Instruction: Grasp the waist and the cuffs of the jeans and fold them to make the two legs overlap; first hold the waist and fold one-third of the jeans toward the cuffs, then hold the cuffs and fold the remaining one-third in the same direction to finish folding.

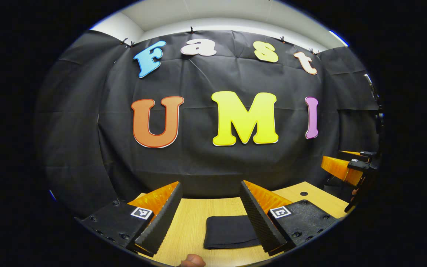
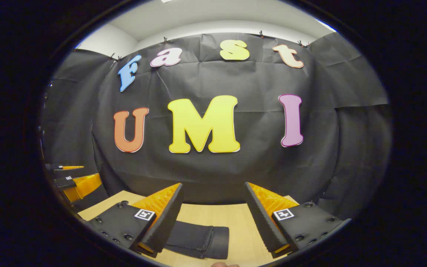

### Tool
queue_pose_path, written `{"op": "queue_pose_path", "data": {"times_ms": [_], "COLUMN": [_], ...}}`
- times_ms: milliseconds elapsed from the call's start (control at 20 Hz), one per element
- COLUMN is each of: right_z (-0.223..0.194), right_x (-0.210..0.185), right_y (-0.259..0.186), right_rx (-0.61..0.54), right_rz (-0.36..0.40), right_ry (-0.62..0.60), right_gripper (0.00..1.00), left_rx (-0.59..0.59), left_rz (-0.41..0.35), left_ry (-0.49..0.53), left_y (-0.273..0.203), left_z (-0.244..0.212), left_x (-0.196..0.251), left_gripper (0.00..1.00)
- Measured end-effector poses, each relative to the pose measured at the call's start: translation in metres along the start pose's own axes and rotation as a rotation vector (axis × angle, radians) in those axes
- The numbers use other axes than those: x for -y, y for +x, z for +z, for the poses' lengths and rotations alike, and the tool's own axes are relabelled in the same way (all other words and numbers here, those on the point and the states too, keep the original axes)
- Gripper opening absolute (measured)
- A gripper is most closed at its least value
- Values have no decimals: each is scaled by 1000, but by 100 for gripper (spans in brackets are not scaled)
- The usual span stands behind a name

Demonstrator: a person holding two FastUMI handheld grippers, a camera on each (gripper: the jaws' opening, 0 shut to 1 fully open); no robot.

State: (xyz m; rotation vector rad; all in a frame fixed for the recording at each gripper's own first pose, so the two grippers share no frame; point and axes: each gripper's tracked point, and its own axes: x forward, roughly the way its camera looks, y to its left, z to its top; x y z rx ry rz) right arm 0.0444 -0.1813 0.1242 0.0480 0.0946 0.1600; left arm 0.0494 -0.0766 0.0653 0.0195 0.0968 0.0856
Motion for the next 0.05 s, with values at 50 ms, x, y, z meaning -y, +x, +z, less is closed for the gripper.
{"op": "queue_pose_path", "data": {"times_ms": [50], "right_z": [1], "right_x": [1], "right_y": [0], "right_rx": [3], "right_rz": [-1], "right_ry": [1], "right_gripper": [99], "left_rx": [-3], "left_rz": [-3], "left_ry": [-12], "left_y": [0], "left_z": [-1], "left_x": [1], "left_gripper": [99]}}
